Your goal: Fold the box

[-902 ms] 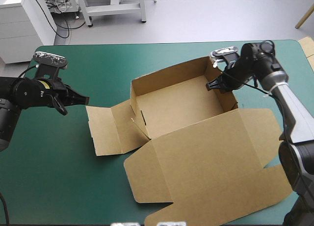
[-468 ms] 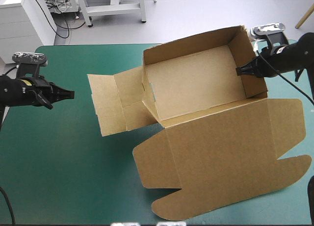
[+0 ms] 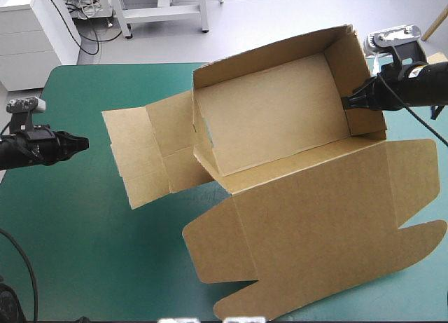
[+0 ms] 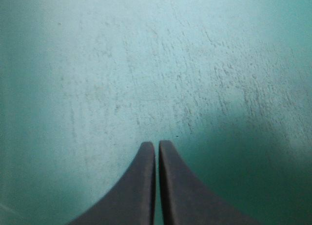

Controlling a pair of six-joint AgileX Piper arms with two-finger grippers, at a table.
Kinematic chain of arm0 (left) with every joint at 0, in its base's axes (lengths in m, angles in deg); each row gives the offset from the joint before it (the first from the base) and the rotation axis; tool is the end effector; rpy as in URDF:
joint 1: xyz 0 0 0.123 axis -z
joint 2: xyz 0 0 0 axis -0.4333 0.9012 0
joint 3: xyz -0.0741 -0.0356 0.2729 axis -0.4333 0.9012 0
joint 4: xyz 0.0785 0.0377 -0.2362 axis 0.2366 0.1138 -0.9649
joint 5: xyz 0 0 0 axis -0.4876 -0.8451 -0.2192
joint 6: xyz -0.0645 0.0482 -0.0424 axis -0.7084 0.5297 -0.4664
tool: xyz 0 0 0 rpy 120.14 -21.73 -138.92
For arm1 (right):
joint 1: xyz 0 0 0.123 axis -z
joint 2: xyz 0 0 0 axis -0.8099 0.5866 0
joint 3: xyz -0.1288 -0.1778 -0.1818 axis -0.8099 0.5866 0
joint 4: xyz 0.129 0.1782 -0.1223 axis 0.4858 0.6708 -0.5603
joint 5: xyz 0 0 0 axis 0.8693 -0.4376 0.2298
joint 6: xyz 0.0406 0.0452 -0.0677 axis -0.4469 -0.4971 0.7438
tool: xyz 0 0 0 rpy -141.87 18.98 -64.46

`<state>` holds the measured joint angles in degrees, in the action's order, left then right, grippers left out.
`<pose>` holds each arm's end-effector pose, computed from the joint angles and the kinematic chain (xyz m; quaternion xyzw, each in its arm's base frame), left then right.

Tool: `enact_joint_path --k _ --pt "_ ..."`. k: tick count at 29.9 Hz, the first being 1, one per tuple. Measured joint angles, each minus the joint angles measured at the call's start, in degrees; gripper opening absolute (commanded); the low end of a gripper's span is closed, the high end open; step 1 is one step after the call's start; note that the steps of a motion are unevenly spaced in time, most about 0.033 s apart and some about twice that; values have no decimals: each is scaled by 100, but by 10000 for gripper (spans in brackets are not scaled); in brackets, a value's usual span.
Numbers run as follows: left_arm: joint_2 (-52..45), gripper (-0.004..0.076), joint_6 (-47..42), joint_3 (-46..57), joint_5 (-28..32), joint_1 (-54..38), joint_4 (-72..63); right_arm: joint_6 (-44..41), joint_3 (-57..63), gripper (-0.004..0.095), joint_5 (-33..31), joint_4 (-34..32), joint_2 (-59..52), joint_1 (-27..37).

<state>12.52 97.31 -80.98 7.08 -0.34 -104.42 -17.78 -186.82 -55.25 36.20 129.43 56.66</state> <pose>0.2652 0.0626 0.3429 0.0444 0.9056 -0.2156 0.3625 0.2820 0.0168 0.4661 -0.1671 0.8996 0.0895 0.3934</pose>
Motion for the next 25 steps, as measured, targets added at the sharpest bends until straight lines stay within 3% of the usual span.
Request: enact_joint_path --k 8,11,14,20,22,25 --pt "498 17 949 974 468 -5 -1497 58 0 -21 0 301 0 0" --pt "698 64 1493 1226 488 -5 -2271 131 0 -21 0 455 0 0" --pt "905 202 1815 1300 414 -5 -2665 168 0 -22 0 544 0 0" --pt "1232 607 2197 1302 152 151 -3171 186 0 -21 0 555 -1 0" --pt "1325 668 2395 1302 -54 337 -3373 195 0 -22 0 555 -1 0" --pt "1384 671 2651 1302 -239 752 -3559 204 0 -21 0 555 -1 7"
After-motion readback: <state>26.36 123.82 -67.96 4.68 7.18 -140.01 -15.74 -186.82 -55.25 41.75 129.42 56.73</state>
